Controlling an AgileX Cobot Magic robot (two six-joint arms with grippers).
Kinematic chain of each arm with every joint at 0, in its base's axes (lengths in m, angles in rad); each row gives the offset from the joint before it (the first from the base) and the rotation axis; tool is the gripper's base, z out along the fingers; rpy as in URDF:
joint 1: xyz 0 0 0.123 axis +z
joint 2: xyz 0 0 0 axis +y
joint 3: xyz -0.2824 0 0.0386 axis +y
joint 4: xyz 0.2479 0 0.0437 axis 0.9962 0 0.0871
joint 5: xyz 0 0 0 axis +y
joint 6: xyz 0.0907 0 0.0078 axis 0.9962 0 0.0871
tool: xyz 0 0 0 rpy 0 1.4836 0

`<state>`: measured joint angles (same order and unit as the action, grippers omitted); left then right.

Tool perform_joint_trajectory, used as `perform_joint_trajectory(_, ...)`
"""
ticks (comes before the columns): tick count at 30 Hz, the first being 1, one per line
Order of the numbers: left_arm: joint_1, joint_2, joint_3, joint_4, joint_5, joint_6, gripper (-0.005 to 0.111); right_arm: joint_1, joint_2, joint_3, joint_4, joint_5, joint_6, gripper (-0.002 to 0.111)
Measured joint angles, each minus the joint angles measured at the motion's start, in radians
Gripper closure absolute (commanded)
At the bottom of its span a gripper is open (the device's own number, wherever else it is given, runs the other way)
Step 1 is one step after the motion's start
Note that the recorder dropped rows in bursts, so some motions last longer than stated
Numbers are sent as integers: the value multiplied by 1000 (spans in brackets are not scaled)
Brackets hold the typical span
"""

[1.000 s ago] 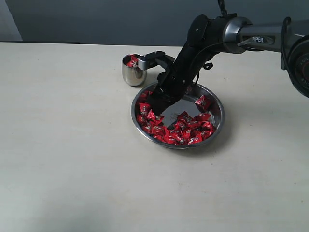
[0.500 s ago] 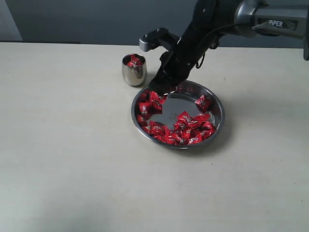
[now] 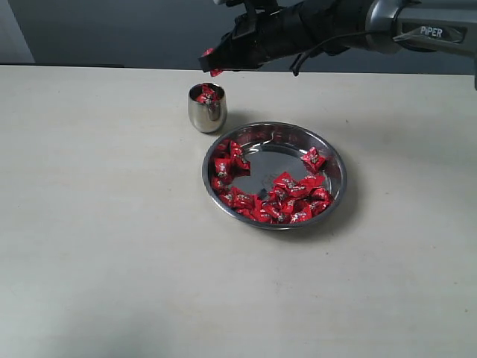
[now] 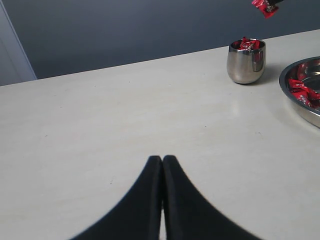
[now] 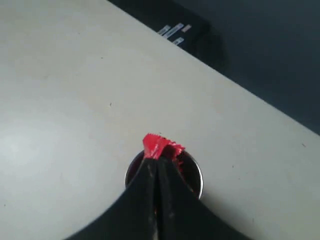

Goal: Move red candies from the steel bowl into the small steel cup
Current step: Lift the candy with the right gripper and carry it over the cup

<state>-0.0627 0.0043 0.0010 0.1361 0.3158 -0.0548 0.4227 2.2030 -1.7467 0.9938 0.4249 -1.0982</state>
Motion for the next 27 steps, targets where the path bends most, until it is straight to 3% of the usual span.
perform_joint_trajectory(6, 0, 0, 0, 0, 0, 0, 106, 0, 76, -48, 92, 2, -73, 109)
perform_joint_trajectory(19, 0, 0, 0, 0, 0, 0, 106, 0, 131, -82, 107, 16, -82, 108)
perform_joint_trajectory(24, 0, 0, 0, 0, 0, 0, 106, 0, 134, -82, 107, 16, -82, 83)
perform_joint_trajectory(27, 0, 0, 0, 0, 0, 0, 106, 0, 137, -82, 107, 16, -82, 80)
